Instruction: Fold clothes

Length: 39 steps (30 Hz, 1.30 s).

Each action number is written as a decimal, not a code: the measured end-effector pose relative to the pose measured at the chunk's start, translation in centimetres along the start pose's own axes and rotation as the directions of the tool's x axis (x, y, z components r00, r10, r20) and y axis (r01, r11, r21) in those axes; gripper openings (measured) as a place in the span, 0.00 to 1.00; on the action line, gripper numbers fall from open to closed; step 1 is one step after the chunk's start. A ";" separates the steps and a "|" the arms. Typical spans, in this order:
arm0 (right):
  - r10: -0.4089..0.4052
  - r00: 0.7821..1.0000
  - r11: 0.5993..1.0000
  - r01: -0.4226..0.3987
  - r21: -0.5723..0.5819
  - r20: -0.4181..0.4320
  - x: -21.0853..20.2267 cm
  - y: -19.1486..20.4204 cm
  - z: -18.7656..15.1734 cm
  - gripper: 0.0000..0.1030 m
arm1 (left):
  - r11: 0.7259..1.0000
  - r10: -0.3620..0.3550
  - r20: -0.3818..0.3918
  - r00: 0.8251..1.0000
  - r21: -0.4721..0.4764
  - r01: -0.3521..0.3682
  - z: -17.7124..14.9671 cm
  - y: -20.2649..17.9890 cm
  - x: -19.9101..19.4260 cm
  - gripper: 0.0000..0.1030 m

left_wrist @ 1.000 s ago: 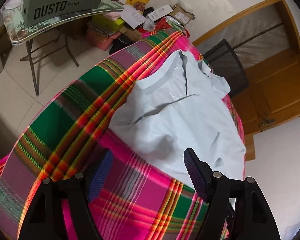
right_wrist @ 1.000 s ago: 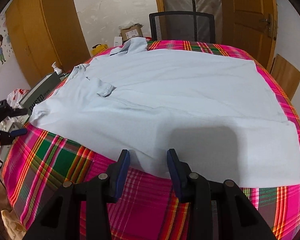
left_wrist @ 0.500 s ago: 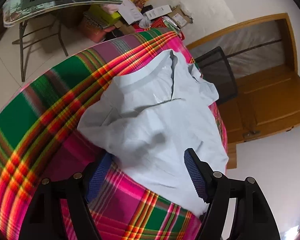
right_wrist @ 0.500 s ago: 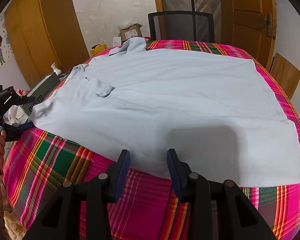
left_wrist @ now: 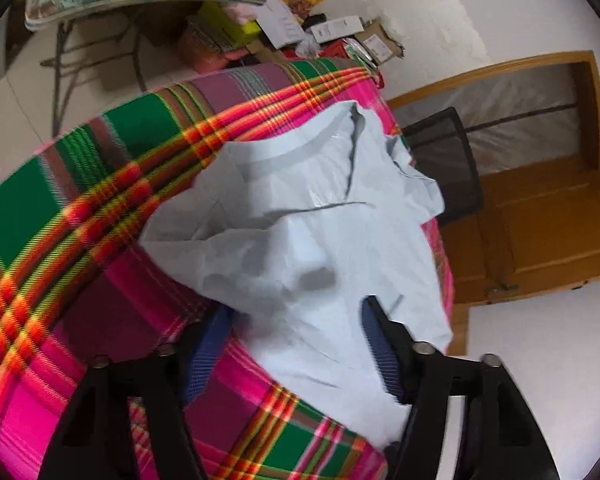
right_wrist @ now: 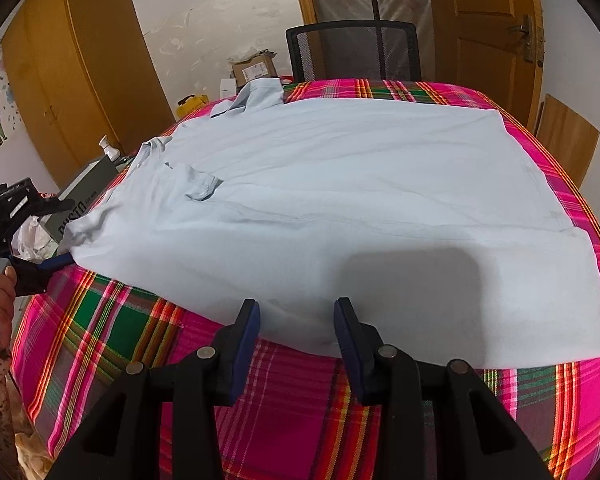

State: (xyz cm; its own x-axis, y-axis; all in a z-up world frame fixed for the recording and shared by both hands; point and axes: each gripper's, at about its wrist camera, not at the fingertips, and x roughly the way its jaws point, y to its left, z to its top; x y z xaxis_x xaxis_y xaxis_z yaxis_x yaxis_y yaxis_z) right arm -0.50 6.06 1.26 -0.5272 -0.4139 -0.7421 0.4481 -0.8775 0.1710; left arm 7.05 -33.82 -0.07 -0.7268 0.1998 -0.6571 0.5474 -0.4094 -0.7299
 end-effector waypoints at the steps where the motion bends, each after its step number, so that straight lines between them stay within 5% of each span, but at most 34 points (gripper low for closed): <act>1: -0.001 1.000 1.000 0.001 0.001 0.001 0.0 0.0 0.0 0.38 | 1.000 0.009 0.003 1.000 0.007 -0.009 0.0 0.0 0.0 0.49; 3: 0.000 1.000 1.000 0.000 0.004 0.002 0.0 -0.1 0.0 0.38 | 0.999 0.031 0.004 1.000 0.009 -0.031 0.2 0.3 0.2 0.28; 7: 0.004 1.000 1.000 -0.005 0.018 0.014 -0.3 -0.4 0.0 0.38 | 0.999 0.044 0.003 0.999 -0.021 -0.044 0.5 1.1 0.2 0.14; 17: -0.040 0.999 0.998 0.038 0.055 0.031 -1.6 -2.5 -0.5 0.38 | 0.998 0.045 0.000 0.999 -0.047 -0.045 0.7 1.9 0.0 0.11; 22: -0.101 0.993 0.994 0.103 -0.034 0.064 -3.4 -3.4 -1.2 0.38 | 0.998 0.054 0.006 0.998 -0.041 -0.054 0.6 1.6 0.2 0.11; 31: -0.301 0.953 0.894 0.296 -0.336 0.040 -4.3 -4.7 -3.9 0.39 | 0.996 0.087 0.021 0.996 0.014 -0.087 0.3 0.7 0.4 0.15; 39: -0.323 0.945 0.849 0.317 -0.423 0.059 -3.0 -5.9 -2.9 0.43 | 0.989 0.126 0.017 0.992 0.071 -0.127 0.2 -0.4 0.8 0.24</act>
State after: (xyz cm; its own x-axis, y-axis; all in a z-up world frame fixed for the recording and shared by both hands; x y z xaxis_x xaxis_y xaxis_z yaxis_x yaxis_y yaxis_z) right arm 0.60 13.16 0.60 -0.6856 -0.1218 -0.7177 0.5187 -0.7735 -0.3643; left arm 6.13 -33.65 -0.26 -0.6586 0.1316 -0.7409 0.6047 -0.4934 -0.6252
